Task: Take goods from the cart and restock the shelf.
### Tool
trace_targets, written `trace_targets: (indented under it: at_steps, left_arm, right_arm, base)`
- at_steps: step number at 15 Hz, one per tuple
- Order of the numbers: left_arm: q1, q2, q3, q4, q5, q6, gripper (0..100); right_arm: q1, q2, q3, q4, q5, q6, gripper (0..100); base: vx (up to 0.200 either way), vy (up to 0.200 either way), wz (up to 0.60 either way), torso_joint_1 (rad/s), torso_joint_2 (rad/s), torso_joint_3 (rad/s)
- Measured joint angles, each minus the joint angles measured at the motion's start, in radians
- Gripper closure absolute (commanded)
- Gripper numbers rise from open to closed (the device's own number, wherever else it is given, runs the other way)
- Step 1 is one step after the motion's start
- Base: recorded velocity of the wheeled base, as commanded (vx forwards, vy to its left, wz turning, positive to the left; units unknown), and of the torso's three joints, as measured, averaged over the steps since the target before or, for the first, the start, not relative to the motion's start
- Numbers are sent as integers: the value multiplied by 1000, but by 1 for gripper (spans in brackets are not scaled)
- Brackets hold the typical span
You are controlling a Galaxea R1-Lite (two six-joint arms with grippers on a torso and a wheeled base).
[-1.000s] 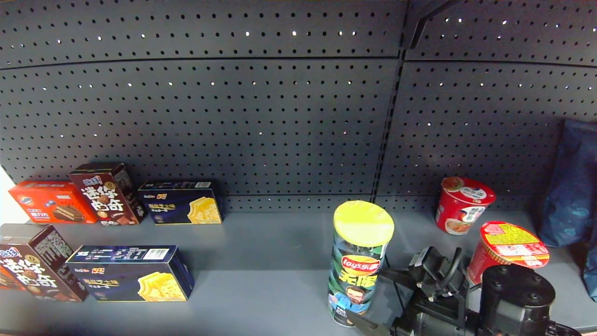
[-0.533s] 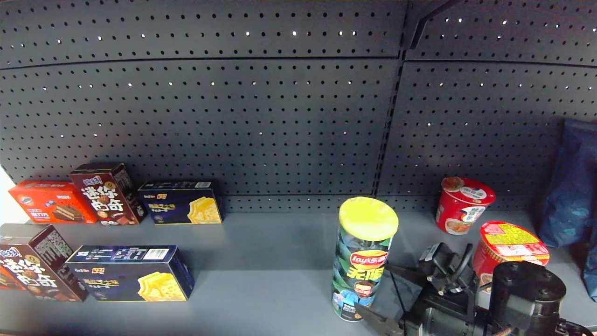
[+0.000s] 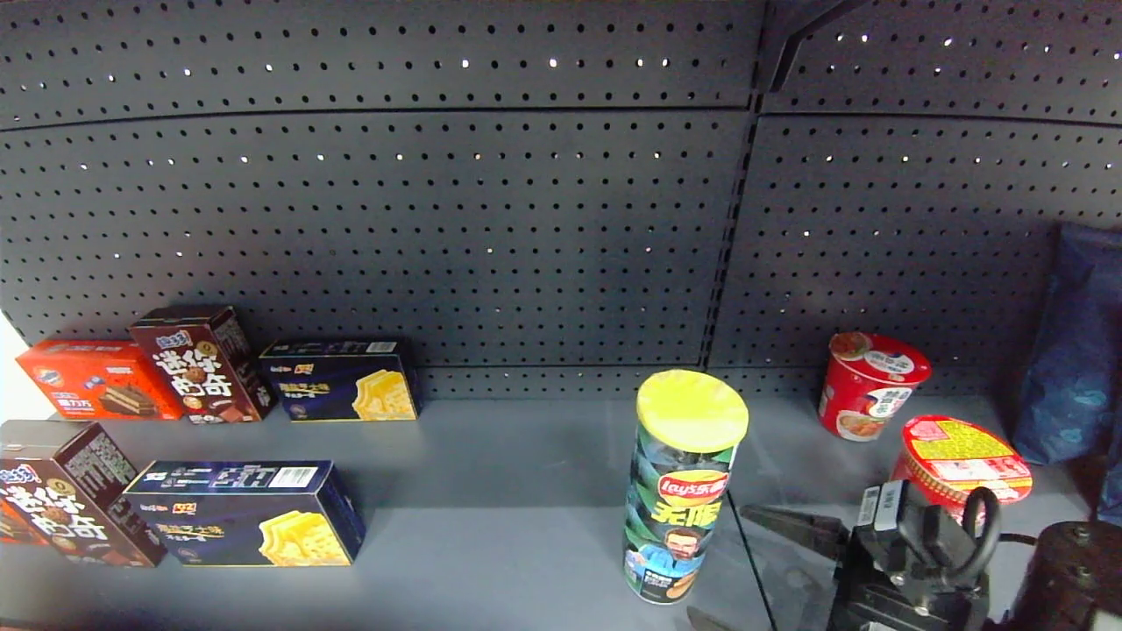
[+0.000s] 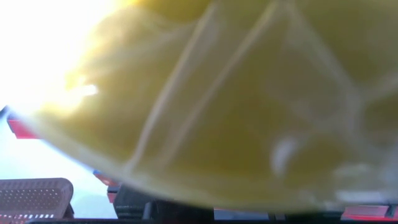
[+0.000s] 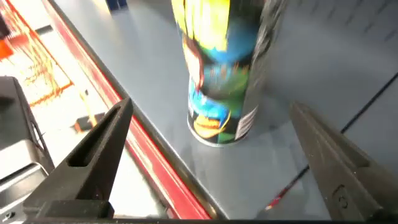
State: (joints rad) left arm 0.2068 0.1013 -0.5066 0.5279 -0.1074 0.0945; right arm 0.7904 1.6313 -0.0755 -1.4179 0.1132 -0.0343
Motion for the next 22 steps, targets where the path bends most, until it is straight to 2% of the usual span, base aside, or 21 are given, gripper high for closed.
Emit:
trace_targets:
  at_steps: [2,4,5,8,9,10,14,22]
  left_arm:
    - [0,0,8,0,-1,0,100]
    - [0,0,13,0,-3,-1,100]
    - [0,0,18,-1,-3,0,100]
    - [0,0,30,-4,-3,-1,100]
    - [0,0,32,-5,-3,-2,100]
    - [0,0,33,-5,-3,-6,100]
    - [0,0,33,-7,-3,-8,100]
    - [0,0,36,-8,-3,-7,100]
  right_arm:
    - [-10,-68,-5,39,0,-23,0]
    - [-25,-171,-31,188,0,-39,0]
    - [-32,-229,-62,324,-1,-42,0]
    - [-70,-394,-258,879,-46,-43,0]
    - [-90,-435,-330,988,-80,-38,0]
    - [-105,-464,-377,1029,-104,-30,0]
    - [-135,-424,-463,1035,-178,1,0]
    - [-137,-270,-447,1041,-221,5,0]
  base:
    - [0,0,0,0,0,0]
    - [0,0,0,0,0,0]
    - [0,0,0,0,0,0]
    - [0,0,0,0,0,0]
    - [0,0,0,0,0,0]
    - [0,0,0,0,0,0]
    - [0,0,0,0,0,0]
    - [0,0,0,0,0,0]
